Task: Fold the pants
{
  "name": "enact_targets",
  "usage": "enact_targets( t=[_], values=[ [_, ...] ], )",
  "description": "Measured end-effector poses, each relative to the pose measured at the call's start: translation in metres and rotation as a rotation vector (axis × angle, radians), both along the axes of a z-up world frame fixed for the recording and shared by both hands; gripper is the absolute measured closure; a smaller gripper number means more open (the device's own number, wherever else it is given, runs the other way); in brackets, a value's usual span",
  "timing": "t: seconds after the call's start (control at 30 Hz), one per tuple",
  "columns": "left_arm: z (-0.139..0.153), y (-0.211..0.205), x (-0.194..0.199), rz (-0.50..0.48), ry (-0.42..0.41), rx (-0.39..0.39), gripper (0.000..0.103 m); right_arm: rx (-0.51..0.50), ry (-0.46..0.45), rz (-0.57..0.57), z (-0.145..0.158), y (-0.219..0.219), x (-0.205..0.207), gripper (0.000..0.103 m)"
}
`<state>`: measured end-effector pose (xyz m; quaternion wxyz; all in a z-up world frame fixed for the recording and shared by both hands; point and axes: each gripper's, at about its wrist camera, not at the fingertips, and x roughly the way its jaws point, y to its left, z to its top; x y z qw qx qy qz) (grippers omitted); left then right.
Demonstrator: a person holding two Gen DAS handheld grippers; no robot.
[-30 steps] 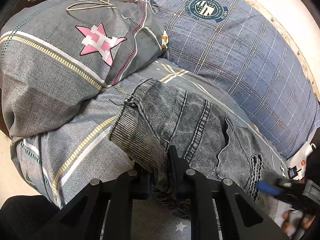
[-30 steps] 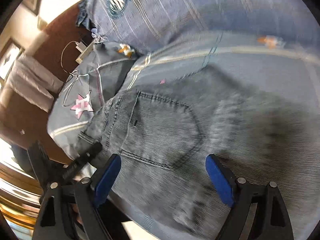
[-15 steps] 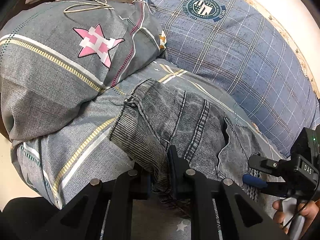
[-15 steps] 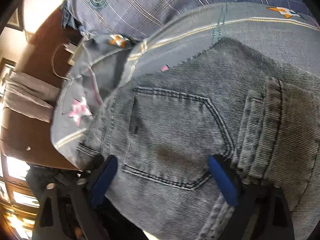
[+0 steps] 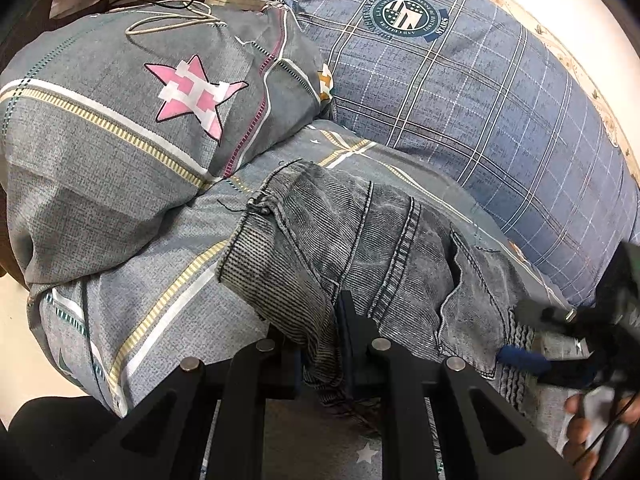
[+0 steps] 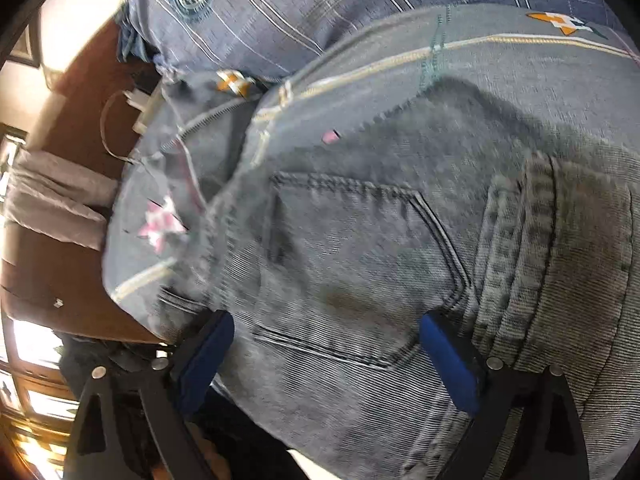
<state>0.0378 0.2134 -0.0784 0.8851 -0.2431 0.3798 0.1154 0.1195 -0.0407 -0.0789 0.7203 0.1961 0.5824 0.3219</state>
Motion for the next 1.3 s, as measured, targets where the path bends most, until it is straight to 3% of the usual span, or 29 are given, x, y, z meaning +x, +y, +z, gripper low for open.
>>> enact_targets(
  t=[0.13,0.23,0.4,0.5,0.6,0.73,1.0,1.13,1.3],
  values=[
    [0.001,-0.002,0.0,-0.001,0.002,0.02,0.087,0.045,0.004,-0.016,0.005,0.0,0.014,0.007],
    [0.002,-0.004,0.001,-0.001,0.003,0.038,0.087,0.042,0.059,-0.03,-0.016,0.002,0.025,0.005],
    [0.001,-0.006,0.001,0.003,0.007,0.051,0.087,0.053,0.032,-0.057,-0.003,-0.005,0.022,0.006],
    [0.003,-0.008,0.003,0.001,0.008,0.068,0.087,0.05,0.039,-0.04,-0.016,-0.006,0.026,0.006],
    [0.008,-0.01,0.005,-0.002,0.009,0.085,0.087,0.104,0.068,-0.066,-0.011,-0.019,0.026,0.006],
    [0.022,-0.02,0.005,-0.015,-0.01,0.143,0.087,0.159,0.037,-0.112,0.001,-0.056,0.014,0.007],
    [0.084,-0.087,0.011,-0.144,-0.136,0.374,0.088,0.141,0.006,-0.214,-0.012,-0.138,-0.026,0.007],
    [0.104,-0.139,0.012,-0.253,-0.198,0.497,0.089,0.217,0.032,-0.266,-0.028,-0.176,-0.04,0.007],
    [0.114,-0.212,0.002,-0.42,-0.267,0.638,0.09,0.303,0.006,-0.326,-0.025,-0.212,-0.06,0.007]
  ],
)
